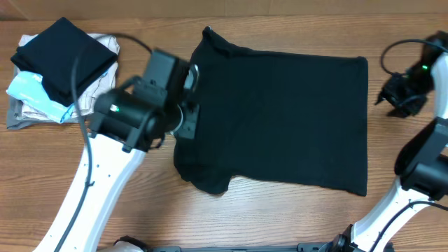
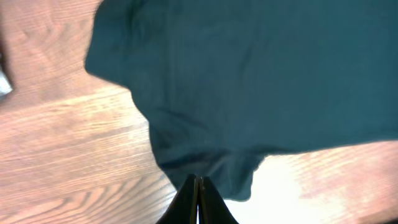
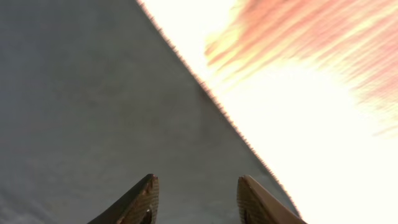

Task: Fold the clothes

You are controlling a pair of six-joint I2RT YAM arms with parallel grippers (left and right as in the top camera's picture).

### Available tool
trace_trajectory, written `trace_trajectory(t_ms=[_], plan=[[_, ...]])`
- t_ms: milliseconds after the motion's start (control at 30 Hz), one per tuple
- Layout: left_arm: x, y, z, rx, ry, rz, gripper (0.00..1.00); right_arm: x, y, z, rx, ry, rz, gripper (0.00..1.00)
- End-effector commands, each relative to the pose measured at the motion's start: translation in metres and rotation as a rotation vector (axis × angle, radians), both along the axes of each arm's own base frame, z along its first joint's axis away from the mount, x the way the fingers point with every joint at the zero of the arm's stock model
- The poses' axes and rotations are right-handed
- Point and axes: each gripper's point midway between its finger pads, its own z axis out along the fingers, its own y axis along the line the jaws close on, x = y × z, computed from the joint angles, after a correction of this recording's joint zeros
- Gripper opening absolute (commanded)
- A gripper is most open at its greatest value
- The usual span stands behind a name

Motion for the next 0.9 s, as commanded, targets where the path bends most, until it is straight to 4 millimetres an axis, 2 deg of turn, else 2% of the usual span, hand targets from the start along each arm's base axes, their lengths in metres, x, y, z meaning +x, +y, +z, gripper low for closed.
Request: trace_trajectory(t_ms=[0, 33, 67, 100, 133, 300, 467, 600, 733, 867], plan=[[0.008, 0.002, -0.053, 0.011, 0.068, 0.092, 0.04, -0.004, -0.012, 0.01, -0.033, -0.018, -0.043, 0.46], [0.019, -0.003, -0.062, -0.01, 0.039, 0.094, 0.04, -0.005, -0.014, 0.01, -0.033, -0.016, -0.063, 0.46], [0.032, -0.01, -0.067, -0.038, 0.009, 0.092, 0.04, -0.006, -0.016, 0.01, -0.031, -0.014, -0.079, 0.53], [0.046, -0.017, -0.069, -0.072, -0.021, 0.088, 0.04, -0.005, -0.015, 0.01, -0.026, -0.016, -0.082, 0.84], [0.061, -0.025, -0.069, -0.107, -0.052, 0.076, 0.04, -0.005, -0.015, 0.01, -0.026, -0.017, -0.082, 1.0], [0.134, -0.064, -0.077, -0.252, -0.116, 0.01, 0.04, -0.005, -0.014, 0.01, -0.026, -0.018, -0.08, 1.0], [0.205, -0.091, -0.089, -0.218, -0.1, -0.051, 0.04, -0.003, -0.014, 0.01, -0.021, -0.026, -0.081, 1.0], [0.251, -0.11, -0.104, -0.2, -0.103, -0.066, 0.04, 0.011, -0.021, 0.01, -0.049, -0.083, -0.081, 1.0], [0.277, -0.121, -0.133, -0.198, -0.1, -0.066, 0.04, 0.027, -0.03, 0.011, -0.08, -0.15, -0.081, 1.0], [0.288, -0.126, -0.169, -0.195, -0.093, -0.067, 0.04, 0.041, -0.037, 0.013, -0.108, -0.209, -0.081, 1.0]])
